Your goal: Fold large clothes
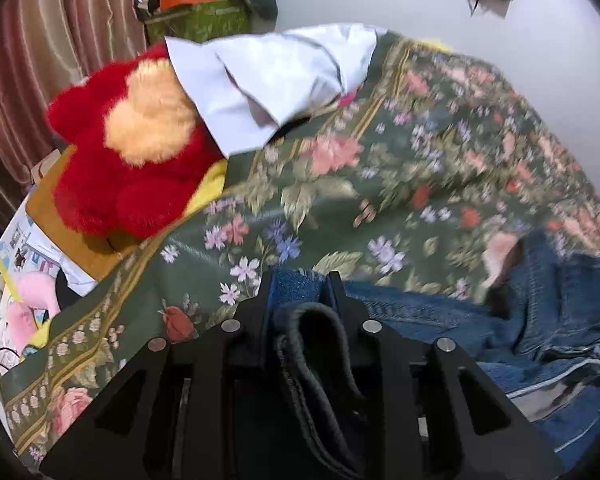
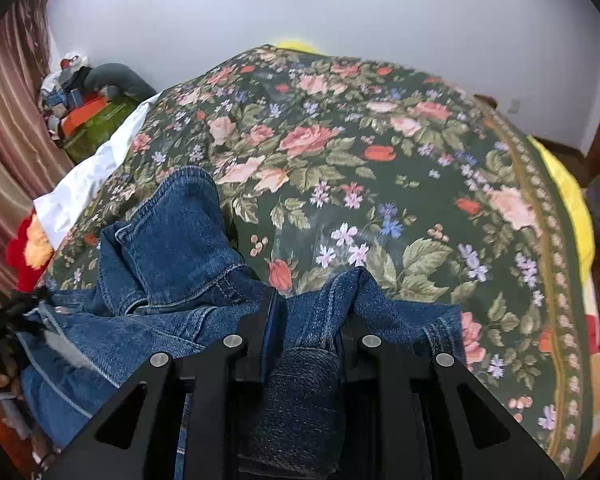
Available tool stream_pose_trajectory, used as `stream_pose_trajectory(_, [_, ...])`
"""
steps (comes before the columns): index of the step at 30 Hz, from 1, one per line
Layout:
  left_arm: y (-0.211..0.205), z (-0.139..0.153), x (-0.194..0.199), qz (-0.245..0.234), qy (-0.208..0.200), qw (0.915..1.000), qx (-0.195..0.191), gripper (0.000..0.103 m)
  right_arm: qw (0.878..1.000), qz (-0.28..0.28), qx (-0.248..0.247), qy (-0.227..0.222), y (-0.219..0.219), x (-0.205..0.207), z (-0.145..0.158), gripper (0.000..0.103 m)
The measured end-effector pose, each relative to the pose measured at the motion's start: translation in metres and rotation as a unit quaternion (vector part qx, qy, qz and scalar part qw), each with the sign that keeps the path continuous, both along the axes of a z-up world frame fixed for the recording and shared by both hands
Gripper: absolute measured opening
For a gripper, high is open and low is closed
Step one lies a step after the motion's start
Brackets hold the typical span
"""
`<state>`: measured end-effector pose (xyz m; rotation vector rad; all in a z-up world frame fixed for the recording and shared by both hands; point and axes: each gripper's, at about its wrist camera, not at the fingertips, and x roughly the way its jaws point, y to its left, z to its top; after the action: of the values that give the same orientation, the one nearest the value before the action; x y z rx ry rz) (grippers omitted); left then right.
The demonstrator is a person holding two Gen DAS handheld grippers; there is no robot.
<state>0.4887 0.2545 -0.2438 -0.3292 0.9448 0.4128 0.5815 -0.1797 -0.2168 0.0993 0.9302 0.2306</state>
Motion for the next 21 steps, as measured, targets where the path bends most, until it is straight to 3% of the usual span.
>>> stream_pose_trajectory(5, [0.004, -0.006, 0.003, 0.005, 0.022, 0.9997, 0.000, 0.042, 0.998, 0.055, -0.029, 0.024, -0.001, -0.003, 0.007, 0.019])
stream_pose_trajectory(9, [0.003, -0.002, 0.000, -0.008, 0.033, 0.9994, -0.002, 0.049, 0.997, 0.059, -0.021, 0.035, -0.017, -0.016, 0.021, 0.020])
stream_pose_trajectory(12, [-0.007, 0.009, -0.008, -0.021, 0.048, 0.9973, 0.050, 0.061, 0.996, 0.019, -0.091, 0.013, -0.030, -0.027, 0.038, 0.020])
stream_pose_trajectory(14, [-0.011, 0.020, -0.016, -0.032, 0.052, 0.9950, 0.079, 0.067, 0.988, -0.018, -0.152, 0.006, -0.043, -0.033, 0.047, 0.020])
stream_pose_trajectory(19, [-0.021, 0.070, -0.046, -0.066, 0.018, 0.9939, 0.087, 0.068, 0.993, 0.010, -0.113, 0.011, -0.065, -0.068, 0.070, 0.020])
stream_pose_trajectory(21, [-0.027, 0.091, -0.059, -0.071, 0.001, 0.9922, 0.102, 0.074, 0.993, 0.020, -0.113, -0.001, -0.063, -0.086, 0.077, 0.020])
